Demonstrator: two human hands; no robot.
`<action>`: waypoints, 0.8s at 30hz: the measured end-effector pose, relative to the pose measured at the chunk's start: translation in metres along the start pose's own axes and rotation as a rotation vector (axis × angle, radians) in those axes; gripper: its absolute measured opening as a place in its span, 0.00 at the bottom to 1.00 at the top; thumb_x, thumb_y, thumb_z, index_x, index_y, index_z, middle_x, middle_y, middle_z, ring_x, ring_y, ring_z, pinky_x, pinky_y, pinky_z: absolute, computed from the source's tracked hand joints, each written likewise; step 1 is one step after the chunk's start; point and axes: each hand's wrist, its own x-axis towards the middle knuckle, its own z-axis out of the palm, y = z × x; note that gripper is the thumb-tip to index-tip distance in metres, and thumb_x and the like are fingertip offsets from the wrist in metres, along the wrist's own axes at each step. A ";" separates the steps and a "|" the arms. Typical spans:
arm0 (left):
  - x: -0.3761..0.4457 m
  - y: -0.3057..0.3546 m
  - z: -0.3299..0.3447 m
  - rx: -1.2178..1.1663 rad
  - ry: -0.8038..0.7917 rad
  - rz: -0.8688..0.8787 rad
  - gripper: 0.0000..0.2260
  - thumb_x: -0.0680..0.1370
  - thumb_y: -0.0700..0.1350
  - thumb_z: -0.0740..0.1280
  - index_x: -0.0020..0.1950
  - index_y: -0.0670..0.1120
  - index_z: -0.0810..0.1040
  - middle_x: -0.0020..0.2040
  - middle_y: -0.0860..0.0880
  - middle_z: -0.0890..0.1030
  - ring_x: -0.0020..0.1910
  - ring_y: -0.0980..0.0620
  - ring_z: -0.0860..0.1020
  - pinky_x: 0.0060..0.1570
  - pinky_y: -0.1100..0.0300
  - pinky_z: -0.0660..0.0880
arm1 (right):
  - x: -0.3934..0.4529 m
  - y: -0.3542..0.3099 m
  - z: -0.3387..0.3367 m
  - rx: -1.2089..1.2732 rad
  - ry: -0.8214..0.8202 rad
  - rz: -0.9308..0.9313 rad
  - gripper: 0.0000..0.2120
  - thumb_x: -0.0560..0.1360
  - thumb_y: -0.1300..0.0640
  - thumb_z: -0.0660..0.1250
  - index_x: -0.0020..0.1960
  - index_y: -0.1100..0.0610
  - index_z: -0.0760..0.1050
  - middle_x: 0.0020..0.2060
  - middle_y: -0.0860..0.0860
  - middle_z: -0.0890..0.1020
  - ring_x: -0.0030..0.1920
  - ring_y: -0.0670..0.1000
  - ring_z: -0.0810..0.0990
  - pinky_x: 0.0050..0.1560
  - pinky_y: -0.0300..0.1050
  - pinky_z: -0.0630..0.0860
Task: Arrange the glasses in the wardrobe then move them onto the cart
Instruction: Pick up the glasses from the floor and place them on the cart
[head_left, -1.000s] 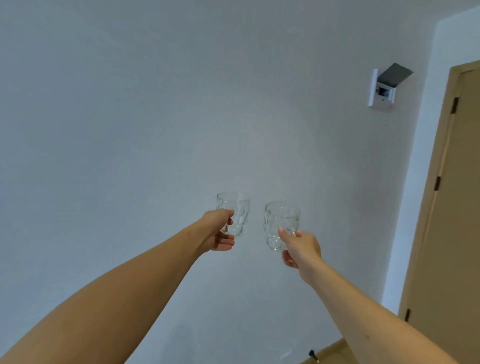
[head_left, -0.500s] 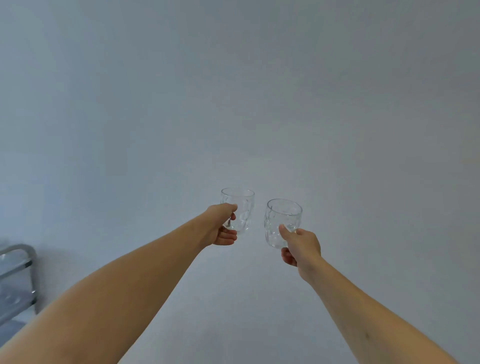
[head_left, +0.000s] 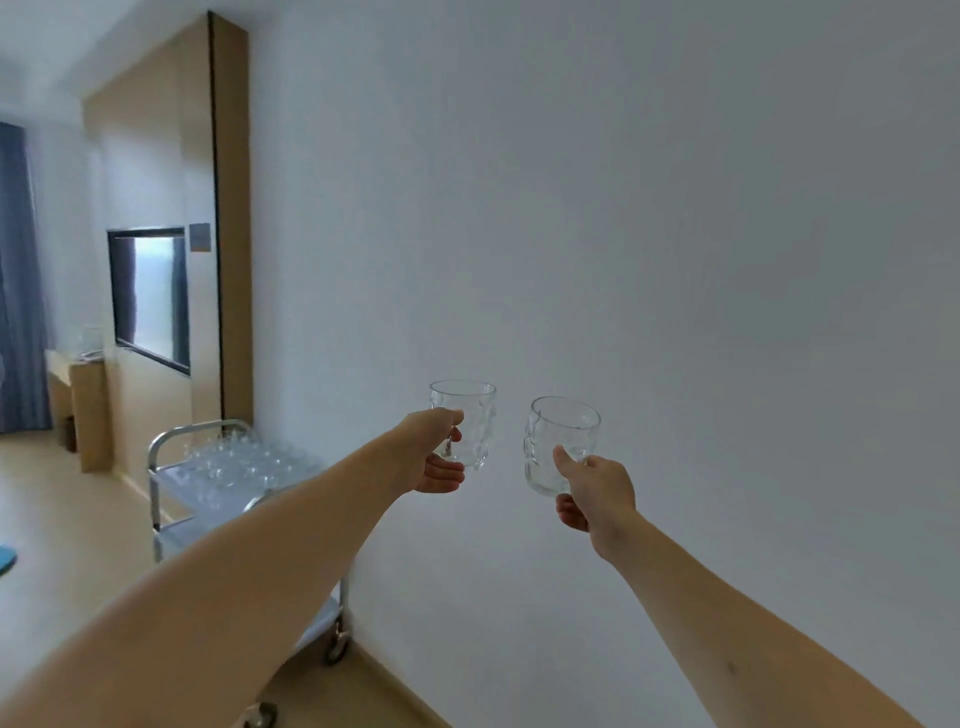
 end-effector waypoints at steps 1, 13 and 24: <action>0.003 -0.002 -0.022 -0.002 0.022 -0.002 0.15 0.81 0.56 0.64 0.50 0.44 0.75 0.45 0.35 0.82 0.39 0.41 0.83 0.33 0.54 0.81 | 0.000 -0.001 0.023 -0.002 -0.020 -0.001 0.25 0.76 0.45 0.73 0.53 0.69 0.75 0.33 0.58 0.78 0.30 0.54 0.76 0.35 0.47 0.81; 0.041 -0.035 -0.262 -0.009 0.267 -0.060 0.16 0.82 0.57 0.64 0.52 0.43 0.75 0.45 0.35 0.82 0.41 0.41 0.82 0.31 0.55 0.81 | -0.003 0.014 0.289 0.028 -0.254 0.020 0.19 0.75 0.45 0.74 0.44 0.60 0.74 0.29 0.57 0.77 0.28 0.54 0.76 0.36 0.49 0.82; 0.093 -0.080 -0.427 -0.117 0.481 -0.141 0.15 0.82 0.55 0.63 0.50 0.43 0.74 0.44 0.37 0.81 0.40 0.42 0.81 0.34 0.54 0.80 | 0.002 0.035 0.483 -0.047 -0.488 0.060 0.19 0.75 0.44 0.74 0.46 0.60 0.78 0.28 0.56 0.79 0.25 0.52 0.76 0.31 0.44 0.81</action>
